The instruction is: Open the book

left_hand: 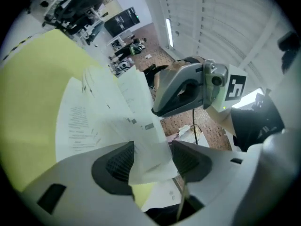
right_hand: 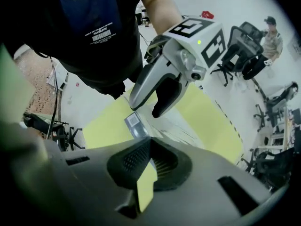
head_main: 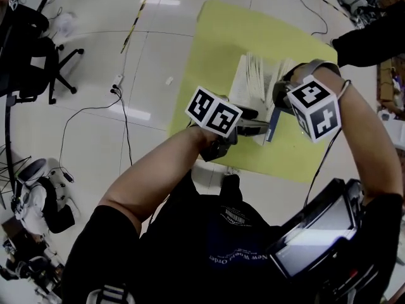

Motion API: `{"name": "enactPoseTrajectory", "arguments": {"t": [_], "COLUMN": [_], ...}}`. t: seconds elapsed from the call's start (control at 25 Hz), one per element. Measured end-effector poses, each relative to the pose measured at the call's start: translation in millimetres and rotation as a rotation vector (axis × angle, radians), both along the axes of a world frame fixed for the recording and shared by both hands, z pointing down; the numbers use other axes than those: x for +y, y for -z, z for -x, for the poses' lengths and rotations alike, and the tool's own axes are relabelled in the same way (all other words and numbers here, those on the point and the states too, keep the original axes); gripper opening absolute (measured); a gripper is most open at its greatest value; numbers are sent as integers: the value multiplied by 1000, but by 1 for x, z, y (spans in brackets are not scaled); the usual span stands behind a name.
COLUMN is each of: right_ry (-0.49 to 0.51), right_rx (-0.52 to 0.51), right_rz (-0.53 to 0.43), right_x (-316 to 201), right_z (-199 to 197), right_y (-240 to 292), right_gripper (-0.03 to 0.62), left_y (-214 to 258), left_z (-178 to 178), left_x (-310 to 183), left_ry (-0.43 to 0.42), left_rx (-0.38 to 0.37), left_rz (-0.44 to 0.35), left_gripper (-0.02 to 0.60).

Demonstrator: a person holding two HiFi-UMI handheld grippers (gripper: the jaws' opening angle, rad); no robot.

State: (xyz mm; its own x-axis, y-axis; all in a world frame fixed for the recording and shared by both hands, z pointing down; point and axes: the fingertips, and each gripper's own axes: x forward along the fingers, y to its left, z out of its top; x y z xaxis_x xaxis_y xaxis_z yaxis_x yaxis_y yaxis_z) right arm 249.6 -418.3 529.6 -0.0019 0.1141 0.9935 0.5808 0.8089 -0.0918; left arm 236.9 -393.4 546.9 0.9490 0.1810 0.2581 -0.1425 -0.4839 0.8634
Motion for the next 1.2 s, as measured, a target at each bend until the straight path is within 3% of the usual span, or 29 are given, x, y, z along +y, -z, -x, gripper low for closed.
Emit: {"name": "enactPoseTrajectory", "arguments": {"t": [0.16, 0.36, 0.56, 0.76, 0.84, 0.92, 1.08, 1.2], "right_ry": [-60, -199, -456, -782, -859, -914, -1061, -1132], "right_rx": [37, 36, -95, -316, -379, -440, -613, -744], "right_rz": [-29, -113, -211, -243, -261, -272, -255, -242], "right_x": [22, 44, 84, 124, 140, 154, 160, 152], "right_z": [-60, -140, -217, -254, -265, -265, -231, -207], "right_y": [-1, -14, -39, -37, -34, -31, -12, 3], "right_gripper": [-13, -7, -2, -2, -2, -2, -2, -2], "left_y": [8, 24, 19, -38, -49, -40, -10, -4], "left_z": [-45, -111, -205, -264, -282, -290, -265, -245], "left_x": [21, 41, 76, 110, 113, 110, 99, 86], "left_ry": [-101, -204, -297, -396, -377, -341, -295, -220], "left_rx": [27, 92, 183, 112, 121, 179, 287, 309], "left_rz": [-94, -109, -70, 6, 88, 162, 159, 188], "left_gripper": [261, 239, 239, 239, 239, 239, 239, 239]}}
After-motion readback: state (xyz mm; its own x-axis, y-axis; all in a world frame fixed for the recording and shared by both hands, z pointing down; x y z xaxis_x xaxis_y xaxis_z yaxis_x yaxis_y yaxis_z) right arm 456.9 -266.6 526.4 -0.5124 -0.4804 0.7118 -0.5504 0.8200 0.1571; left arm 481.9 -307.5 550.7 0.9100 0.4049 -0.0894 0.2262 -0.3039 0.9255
